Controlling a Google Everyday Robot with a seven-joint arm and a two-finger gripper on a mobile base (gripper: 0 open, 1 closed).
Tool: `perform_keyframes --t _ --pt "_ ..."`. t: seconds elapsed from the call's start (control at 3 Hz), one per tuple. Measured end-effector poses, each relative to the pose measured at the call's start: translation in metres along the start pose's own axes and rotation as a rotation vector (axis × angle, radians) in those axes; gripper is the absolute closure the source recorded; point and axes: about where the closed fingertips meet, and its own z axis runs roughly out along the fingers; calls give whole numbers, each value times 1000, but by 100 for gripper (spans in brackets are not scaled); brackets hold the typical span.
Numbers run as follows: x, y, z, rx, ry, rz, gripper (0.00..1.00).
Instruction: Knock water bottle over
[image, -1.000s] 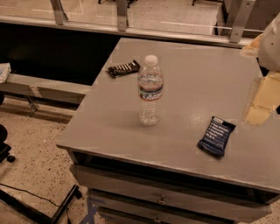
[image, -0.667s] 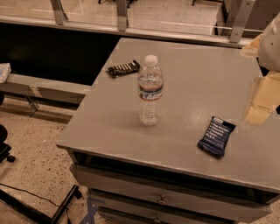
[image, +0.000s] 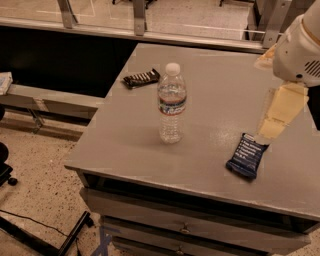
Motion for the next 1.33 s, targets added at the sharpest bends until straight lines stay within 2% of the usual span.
perform_keyframes --t 0.33,0.67,1.0,1.33 --pt "-13 -2 20 -48 -63 14 0" --pt "-23 1 37 -80 -125 56 0" --pt "-32 3 53 -96 -187 113 0" --pt "-41 3 65 -86 -248 168 0"
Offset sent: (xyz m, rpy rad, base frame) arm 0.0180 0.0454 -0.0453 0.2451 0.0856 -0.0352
